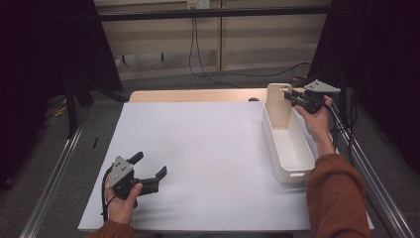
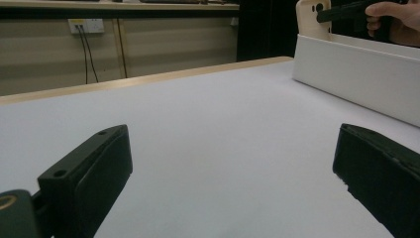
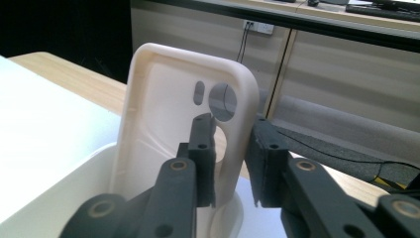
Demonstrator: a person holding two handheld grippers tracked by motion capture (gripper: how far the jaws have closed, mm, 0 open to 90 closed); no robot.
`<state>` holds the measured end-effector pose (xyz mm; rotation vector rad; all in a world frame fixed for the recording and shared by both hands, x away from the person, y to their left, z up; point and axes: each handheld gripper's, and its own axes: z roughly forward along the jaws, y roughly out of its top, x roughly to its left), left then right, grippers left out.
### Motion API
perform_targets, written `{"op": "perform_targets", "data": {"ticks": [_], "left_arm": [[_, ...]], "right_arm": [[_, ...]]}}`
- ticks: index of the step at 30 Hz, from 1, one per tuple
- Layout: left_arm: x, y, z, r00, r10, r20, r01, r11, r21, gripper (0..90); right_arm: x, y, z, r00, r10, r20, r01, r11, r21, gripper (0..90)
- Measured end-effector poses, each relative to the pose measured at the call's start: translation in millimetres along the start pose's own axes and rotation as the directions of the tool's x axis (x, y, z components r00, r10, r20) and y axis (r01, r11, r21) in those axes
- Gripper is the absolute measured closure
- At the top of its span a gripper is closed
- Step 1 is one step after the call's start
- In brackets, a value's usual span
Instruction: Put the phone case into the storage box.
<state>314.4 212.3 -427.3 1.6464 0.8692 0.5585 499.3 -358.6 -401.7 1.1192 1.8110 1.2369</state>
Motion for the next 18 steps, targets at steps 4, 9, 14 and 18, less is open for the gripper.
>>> {"op": "perform_targets", "data": {"ticks": [4,9,14,18], "left_arm": [[0.4,0.0,-0.1,1.0000,0.002,0.000,-0.002,1.0000,0.002,2.2],[0.7,0.0,0.0,1.0000,0.006,0.001,-0.006,1.0000,0.003,2.2],[0.8,-0.1,0.0,1.0000,0.005,0.000,-0.005,1.0000,0.003,2.2],[0.7,-0.1,0.0,1.0000,0.004,0.000,-0.004,1.0000,0.003,2.2]], "right_arm": [[-0.7,-1.3,2.2,0.9998,0.016,0.011,-0.016,1.000,-0.004,72.0],[-1.3,-2.0,3.8,0.9996,0.023,0.017,-0.023,1.000,-0.004,69.9],[-2.3,-2.4,5.6,0.9994,0.024,0.026,-0.024,1.000,-0.003,69.1],[-3.1,-3.5,6.8,0.9991,0.030,0.030,-0.030,1.000,-0.003,68.5]]}}
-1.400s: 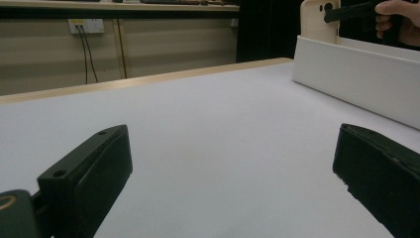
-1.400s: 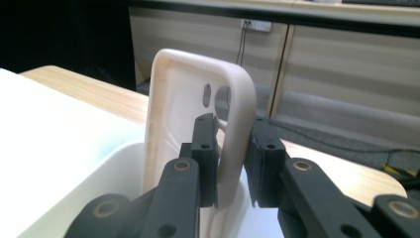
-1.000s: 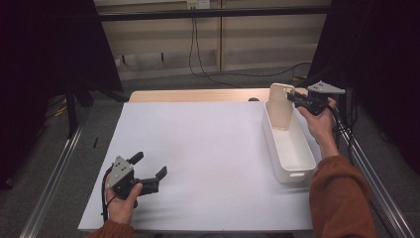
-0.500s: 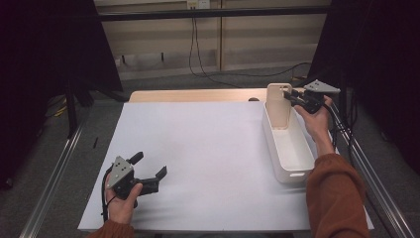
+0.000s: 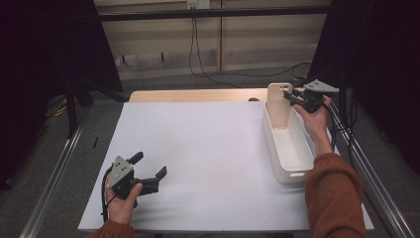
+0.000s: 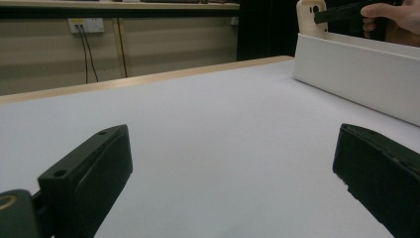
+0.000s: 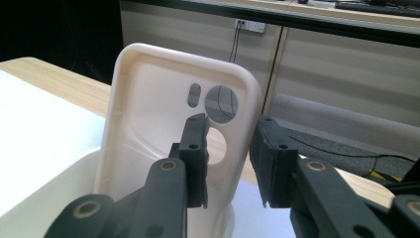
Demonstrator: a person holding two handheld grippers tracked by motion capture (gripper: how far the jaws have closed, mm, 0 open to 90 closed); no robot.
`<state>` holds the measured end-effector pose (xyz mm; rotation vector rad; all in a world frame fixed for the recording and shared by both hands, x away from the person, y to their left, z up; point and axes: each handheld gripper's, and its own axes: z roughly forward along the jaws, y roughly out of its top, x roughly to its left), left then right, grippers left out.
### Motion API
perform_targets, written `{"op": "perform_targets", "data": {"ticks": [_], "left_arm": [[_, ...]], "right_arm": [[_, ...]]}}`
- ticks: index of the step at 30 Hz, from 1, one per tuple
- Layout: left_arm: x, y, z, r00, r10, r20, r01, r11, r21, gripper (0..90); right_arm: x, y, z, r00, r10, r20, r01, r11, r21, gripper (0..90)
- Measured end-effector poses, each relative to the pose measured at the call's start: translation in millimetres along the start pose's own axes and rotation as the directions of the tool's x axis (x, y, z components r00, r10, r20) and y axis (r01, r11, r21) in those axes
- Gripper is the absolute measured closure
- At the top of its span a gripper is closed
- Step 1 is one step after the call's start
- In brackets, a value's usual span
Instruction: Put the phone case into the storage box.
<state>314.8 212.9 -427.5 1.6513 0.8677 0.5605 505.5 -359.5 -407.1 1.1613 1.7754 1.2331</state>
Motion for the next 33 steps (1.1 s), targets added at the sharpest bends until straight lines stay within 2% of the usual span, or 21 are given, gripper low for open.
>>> {"op": "perform_targets", "data": {"ticks": [6,12,21,23,26,33], "left_arm": [[0.1,0.0,0.1,1.0000,0.003,0.001,-0.003,1.0000,0.001,2.2],[0.2,0.0,0.0,1.0000,0.001,0.000,-0.001,1.0000,0.000,2.2],[0.5,0.6,1.7,1.0000,-0.002,-0.001,0.002,1.0000,0.001,2.1],[0.2,0.7,1.4,1.0000,0.000,-0.003,0.000,1.0000,0.001,2.2],[0.7,1.2,1.4,1.0000,-0.002,-0.002,0.002,1.0000,-0.004,2.1],[0.5,1.3,1.8,0.9999,-0.006,-0.010,0.006,1.0000,0.000,2.1]], "right_arm": [[-0.3,-0.1,0.2,0.9999,0.013,0.010,-0.013,1.000,-0.001,65.3],[-2.2,-0.3,-1.9,0.9993,0.034,0.017,-0.034,0.999,-0.008,58.0],[-2.4,1.6,-6.3,0.9977,0.066,0.015,-0.066,0.998,-0.012,39.8],[-3.1,2.2,-7.6,0.9980,0.061,0.018,-0.061,0.998,-0.008,38.5],[-4.1,2.4,-9.2,0.9969,0.078,0.017,-0.077,0.997,-0.006,32.7],[-4.3,4.5,-14.0,0.9954,0.094,0.021,-0.094,0.996,-0.001,16.2]]}}
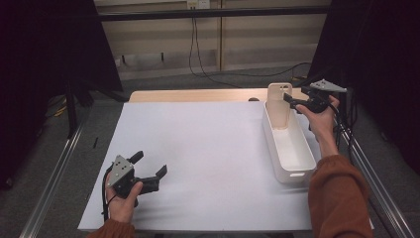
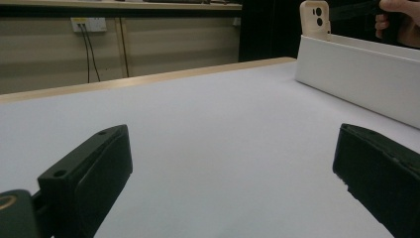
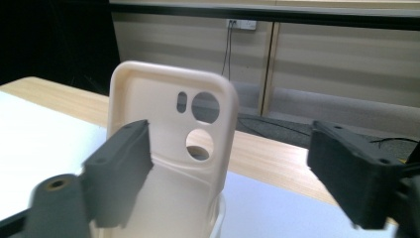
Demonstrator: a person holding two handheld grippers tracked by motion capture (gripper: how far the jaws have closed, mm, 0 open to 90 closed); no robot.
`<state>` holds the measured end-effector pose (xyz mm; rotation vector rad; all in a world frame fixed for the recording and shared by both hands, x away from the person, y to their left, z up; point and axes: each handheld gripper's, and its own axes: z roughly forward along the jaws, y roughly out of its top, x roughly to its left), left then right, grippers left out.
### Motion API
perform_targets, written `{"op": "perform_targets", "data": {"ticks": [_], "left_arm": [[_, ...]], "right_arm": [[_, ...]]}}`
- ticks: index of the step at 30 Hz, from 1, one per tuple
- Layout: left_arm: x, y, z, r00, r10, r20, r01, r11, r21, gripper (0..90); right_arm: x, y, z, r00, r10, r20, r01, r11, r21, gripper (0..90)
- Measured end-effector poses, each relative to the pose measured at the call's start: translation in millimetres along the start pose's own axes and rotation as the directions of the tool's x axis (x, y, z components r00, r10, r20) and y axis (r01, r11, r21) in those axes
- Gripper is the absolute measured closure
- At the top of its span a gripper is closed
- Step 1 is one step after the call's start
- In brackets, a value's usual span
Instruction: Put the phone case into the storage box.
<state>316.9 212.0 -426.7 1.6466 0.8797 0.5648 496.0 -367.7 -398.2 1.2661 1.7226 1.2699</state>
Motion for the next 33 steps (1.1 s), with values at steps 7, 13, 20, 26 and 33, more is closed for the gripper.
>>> {"op": "perform_targets", "data": {"ticks": [7,13,20,26,33], "left_arm": [[0.4,-0.2,-1.2,1.0000,-0.007,-0.002,0.007,1.0000,-0.003,2.1],[0.5,0.0,-0.9,1.0000,-0.006,-0.002,0.006,1.0000,-0.006,2.2],[1.4,-0.1,-2.2,1.0000,0.003,0.004,-0.003,1.0000,-0.008,2.2],[2.6,0.2,-3.9,1.0000,-0.003,-0.005,0.003,0.9999,-0.015,2.2],[3.8,0.3,-3.9,1.0000,-0.005,-0.005,0.005,0.9998,-0.017,2.2]], "right_arm": [[0.0,1.5,-0.8,0.9993,0.029,0.022,-0.029,0.999,-0.014,2.5],[2.9,2.7,-0.3,0.9986,0.030,0.044,-0.030,0.999,-0.014,0.7],[6.6,6.0,-6.8,0.9987,-0.007,0.050,0.008,1.000,-0.013,0.2],[15.6,8.2,-11.4,0.9934,-0.062,0.096,0.063,0.998,-0.014,0.5],[17.4,8.6,-19.6,0.9981,0.005,0.061,-0.001,0.999,-0.053,2.0]]}}
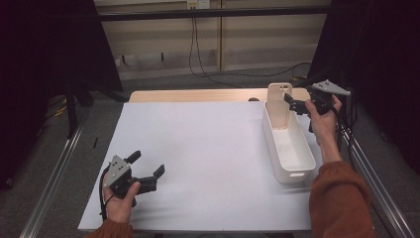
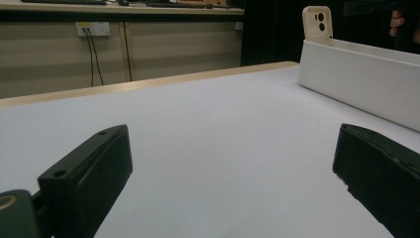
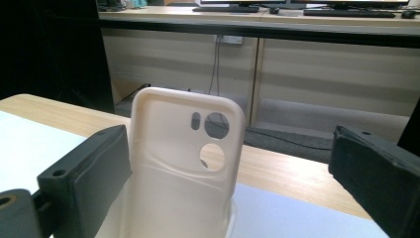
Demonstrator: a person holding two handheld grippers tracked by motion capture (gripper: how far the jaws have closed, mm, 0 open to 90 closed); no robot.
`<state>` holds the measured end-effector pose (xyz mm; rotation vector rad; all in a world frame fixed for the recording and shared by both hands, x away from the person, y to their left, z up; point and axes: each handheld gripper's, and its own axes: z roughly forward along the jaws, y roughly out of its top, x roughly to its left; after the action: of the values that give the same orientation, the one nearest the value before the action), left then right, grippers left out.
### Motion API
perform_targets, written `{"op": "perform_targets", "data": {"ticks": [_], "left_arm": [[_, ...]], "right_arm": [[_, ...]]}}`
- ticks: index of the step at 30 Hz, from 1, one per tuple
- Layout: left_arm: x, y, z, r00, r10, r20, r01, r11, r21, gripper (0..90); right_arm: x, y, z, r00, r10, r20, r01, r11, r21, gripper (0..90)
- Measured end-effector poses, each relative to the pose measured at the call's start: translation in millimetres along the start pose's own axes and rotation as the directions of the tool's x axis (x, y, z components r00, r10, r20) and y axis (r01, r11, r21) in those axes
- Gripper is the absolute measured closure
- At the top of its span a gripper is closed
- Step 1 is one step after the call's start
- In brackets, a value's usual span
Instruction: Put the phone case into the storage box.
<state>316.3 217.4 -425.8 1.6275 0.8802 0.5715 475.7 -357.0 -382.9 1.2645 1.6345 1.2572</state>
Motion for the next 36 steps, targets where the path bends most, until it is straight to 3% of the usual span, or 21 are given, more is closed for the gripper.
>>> {"op": "perform_targets", "data": {"ticks": [10,18,36], "left_arm": [[0.2,0.1,-0.9,1.0000,-0.002,-0.003,0.002,1.0000,0.000,2.2],[1.6,0.0,-0.9,0.9999,-0.001,-0.013,0.001,1.0000,0.001,2.1],[4.2,0.0,-5.3,0.9997,-0.014,-0.020,0.014,0.9999,-0.007,2.3]], "right_arm": [[2.6,2.0,-10.7,0.9999,-0.009,0.005,0.009,1.000,-0.022,1.5],[1.9,-2.1,-18.2,0.9999,0.015,0.006,-0.015,1.000,-0.026,1.0],[18.8,-0.2,-40.8,0.9999,-0.012,-0.007,0.012,0.999,-0.034,1.4]]}}
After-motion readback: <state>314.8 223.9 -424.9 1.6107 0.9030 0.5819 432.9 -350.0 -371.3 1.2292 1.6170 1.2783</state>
